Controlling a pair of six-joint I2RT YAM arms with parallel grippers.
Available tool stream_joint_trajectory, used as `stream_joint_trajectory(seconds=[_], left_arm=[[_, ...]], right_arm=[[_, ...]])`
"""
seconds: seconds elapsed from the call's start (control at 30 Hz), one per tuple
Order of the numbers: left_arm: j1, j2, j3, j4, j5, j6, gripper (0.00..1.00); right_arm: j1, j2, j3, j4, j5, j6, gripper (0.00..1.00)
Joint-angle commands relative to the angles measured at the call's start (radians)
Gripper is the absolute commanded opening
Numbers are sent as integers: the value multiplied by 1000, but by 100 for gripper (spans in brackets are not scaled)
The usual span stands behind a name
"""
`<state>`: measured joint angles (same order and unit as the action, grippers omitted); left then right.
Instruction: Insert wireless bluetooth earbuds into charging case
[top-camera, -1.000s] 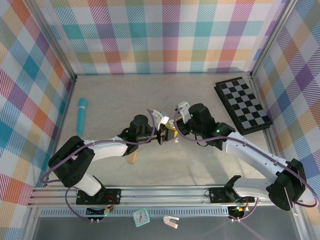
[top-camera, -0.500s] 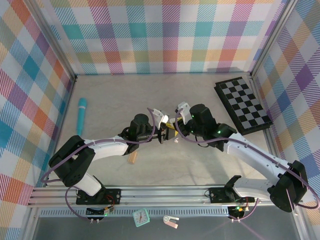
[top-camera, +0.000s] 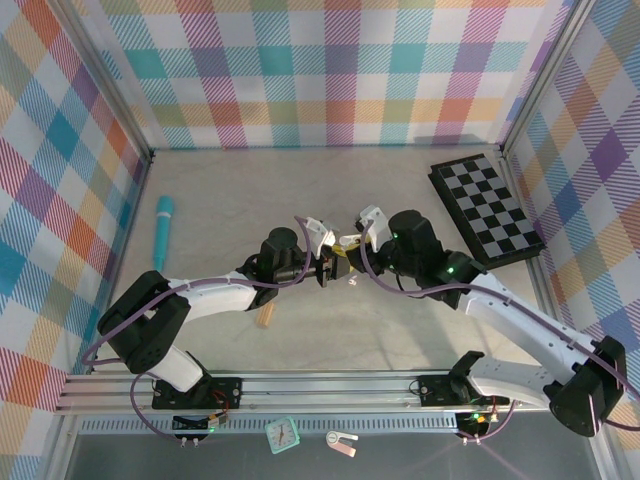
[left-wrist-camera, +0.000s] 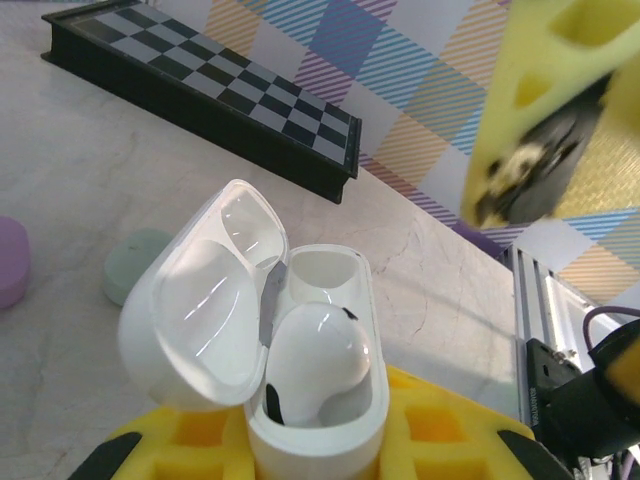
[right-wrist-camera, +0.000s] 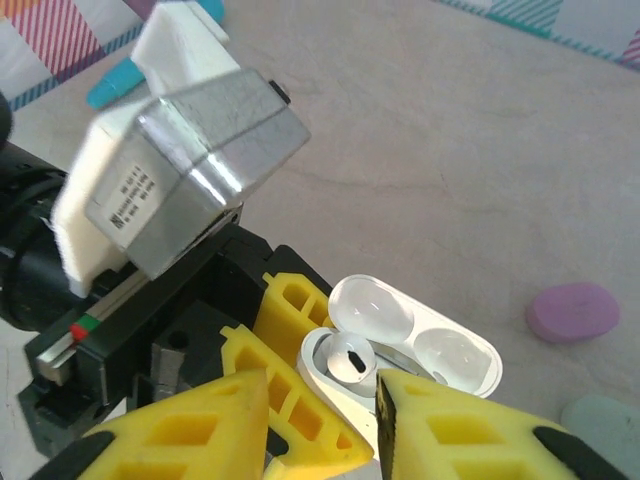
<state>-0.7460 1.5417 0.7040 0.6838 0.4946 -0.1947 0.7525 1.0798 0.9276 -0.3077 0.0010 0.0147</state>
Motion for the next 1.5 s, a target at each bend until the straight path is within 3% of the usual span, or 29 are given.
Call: stream_joint_trajectory(seconds=[0.0, 0.27, 0.47, 0.57, 0.67, 0.83, 1.1, 1.47], left_arm=[[-12, -31, -5, 39, -2, 93, 10], [-7, -78, -81, 80, -7, 296, 11], [20, -169, -158, 90, -26, 356, 11], [34, -225, -196, 88, -16, 358, 11], [37, -282, -209, 44, 2, 362, 11], [36, -359, -216, 1, 66, 356, 11], [36, -457, -233, -22, 64, 351, 12], [36, -512, -223, -38, 41, 318, 9]], right_arm=[[3, -49, -9, 19, 18, 8, 39], [-23, -135, -49, 52, 76, 142, 56], [-164, -176, -107, 30, 63, 350, 62], [-271, -162, -139, 14, -30, 441, 62], [-318, -80, -125, -26, -107, 442, 62], [-319, 121, -97, -2, -147, 401, 63], [-298, 456, 12, 42, -322, 335, 64], [-240, 744, 159, 46, -370, 292, 63]])
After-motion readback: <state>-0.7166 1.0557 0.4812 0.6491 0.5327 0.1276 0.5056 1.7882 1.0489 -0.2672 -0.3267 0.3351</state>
